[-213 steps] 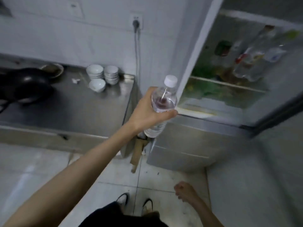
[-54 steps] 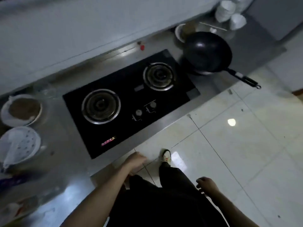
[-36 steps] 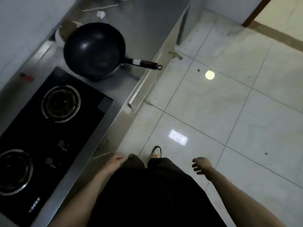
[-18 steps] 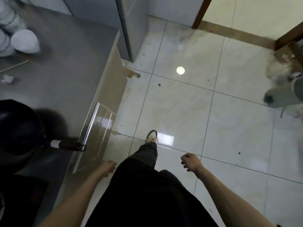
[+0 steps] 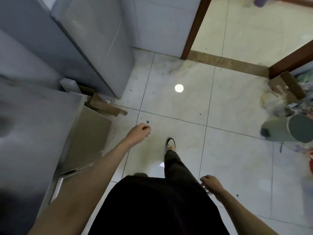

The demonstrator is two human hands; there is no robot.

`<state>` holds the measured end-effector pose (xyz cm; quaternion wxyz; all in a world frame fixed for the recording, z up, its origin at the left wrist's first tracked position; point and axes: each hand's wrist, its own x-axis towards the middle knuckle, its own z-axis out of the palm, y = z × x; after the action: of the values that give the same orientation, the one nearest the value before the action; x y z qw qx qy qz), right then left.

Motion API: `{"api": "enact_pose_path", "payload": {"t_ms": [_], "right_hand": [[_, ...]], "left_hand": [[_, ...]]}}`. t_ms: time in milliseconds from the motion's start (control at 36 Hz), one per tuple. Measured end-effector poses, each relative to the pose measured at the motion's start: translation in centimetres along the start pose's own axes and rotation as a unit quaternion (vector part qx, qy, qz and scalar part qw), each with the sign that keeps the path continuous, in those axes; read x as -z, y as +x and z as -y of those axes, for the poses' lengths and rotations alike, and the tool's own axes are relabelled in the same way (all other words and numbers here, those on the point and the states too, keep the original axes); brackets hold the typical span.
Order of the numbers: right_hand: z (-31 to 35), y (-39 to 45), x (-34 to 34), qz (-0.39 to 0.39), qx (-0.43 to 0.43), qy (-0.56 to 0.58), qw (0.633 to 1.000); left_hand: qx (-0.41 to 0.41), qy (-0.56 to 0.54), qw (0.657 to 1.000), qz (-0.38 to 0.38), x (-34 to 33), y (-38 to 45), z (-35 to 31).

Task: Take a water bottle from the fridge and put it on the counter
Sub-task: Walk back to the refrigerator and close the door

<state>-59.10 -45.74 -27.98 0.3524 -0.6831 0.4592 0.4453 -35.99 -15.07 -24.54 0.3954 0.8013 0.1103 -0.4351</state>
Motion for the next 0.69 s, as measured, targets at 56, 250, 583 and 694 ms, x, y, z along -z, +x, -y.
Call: {"api": "enact_pose_path", "payload": {"t_ms": [56,250,583,694], "right_hand": [[3.7,1.6,3.2,-0.01,0.008,-0.024,1.0],[22.7,3.2,12.6,0.026,0.069,-0.063,0.995],[55.8,7.5,20.0,0.011,0.256,-0.183,0.949],[60.4,9.8,23.4,0.003,0.204,-0.268,0.942]], "left_hand": [[0.031,0.005,1.0,-0.004,0.2,1.5,-1.2],[0.209,-0.096,0.972,-0.038,2.6,3.4,0.0],[0.387,-0.287,0.875,-0.052,9.4,12.7,-2.9],[0.333,-0.294,0.894,-0.049,14.8,18.9,-9.9]]}}
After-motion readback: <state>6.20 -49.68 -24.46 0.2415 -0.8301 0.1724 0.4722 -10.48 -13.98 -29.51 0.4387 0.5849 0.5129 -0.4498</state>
